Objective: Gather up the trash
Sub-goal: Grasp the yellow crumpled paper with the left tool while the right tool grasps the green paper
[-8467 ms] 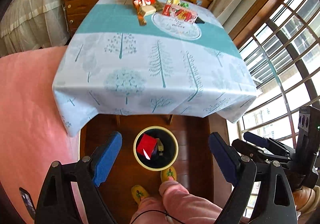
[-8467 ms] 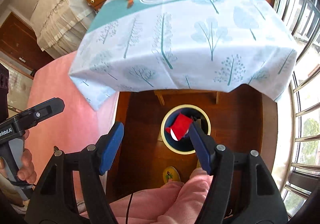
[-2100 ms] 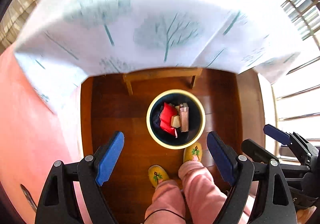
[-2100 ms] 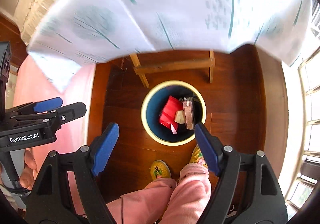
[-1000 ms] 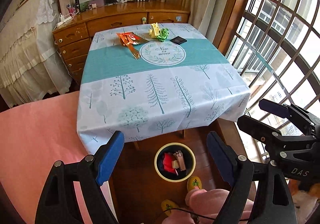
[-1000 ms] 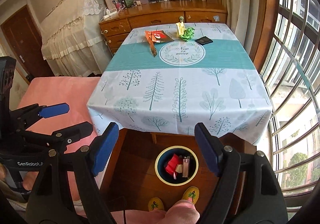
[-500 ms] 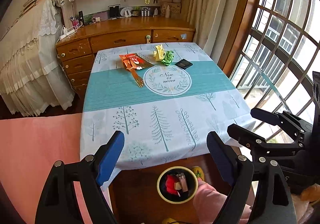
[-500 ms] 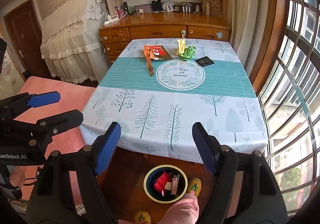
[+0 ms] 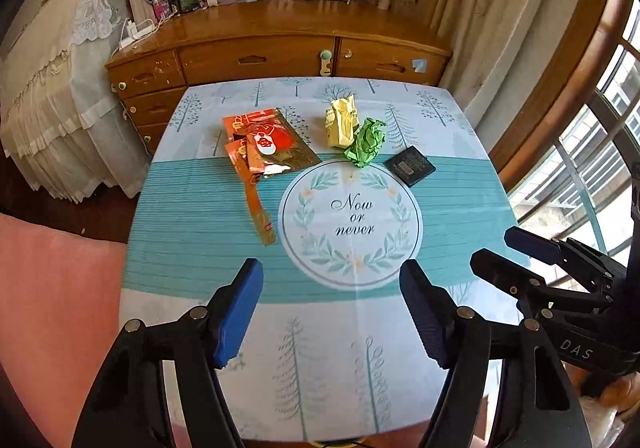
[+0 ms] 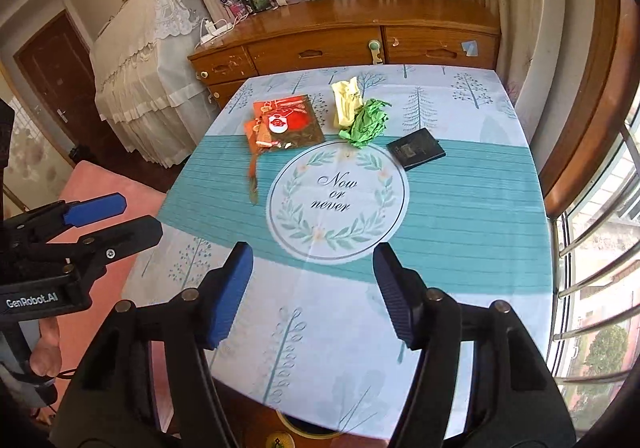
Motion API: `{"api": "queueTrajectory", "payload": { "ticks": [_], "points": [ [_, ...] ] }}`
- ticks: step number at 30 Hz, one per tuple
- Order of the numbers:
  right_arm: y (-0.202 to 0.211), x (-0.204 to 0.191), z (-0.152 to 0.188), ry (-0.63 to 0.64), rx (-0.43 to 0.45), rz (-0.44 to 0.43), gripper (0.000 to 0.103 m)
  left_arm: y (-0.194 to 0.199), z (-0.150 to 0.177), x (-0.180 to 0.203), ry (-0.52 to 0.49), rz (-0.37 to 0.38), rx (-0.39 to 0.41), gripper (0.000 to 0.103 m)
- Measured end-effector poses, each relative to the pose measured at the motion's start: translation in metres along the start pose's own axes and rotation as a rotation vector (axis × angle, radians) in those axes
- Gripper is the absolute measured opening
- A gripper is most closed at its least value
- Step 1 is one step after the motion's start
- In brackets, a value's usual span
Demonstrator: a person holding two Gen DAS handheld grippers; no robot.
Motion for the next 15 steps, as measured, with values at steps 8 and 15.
{"api": "queueTrajectory", "payload": {
  "ticks": [8, 15],
  "points": [
    [-0.088, 0.116, -0.087, -0.068, -0.064, -0.094, 0.060, -0.125, -0.080, 0.036, 0.076, -0.067, -0.133, 0.063],
    [-0.167, 0.159, -0.129, -0.150, -0.091, -0.167, 0.060, -0.170, -0.115, 0.033, 0.133, -0.120, -0.178, 0.062]
  ]
}}
Point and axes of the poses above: each gripper's, at about its wrist camera, not at the fingertips, and y roughly against the way its jaws point, x to its right, z to its underside, the point moved 4 cm from there along -y, roughly the way its jaws point, and after that the axes turned 10 degrees about -z, right-handed, at the moved point
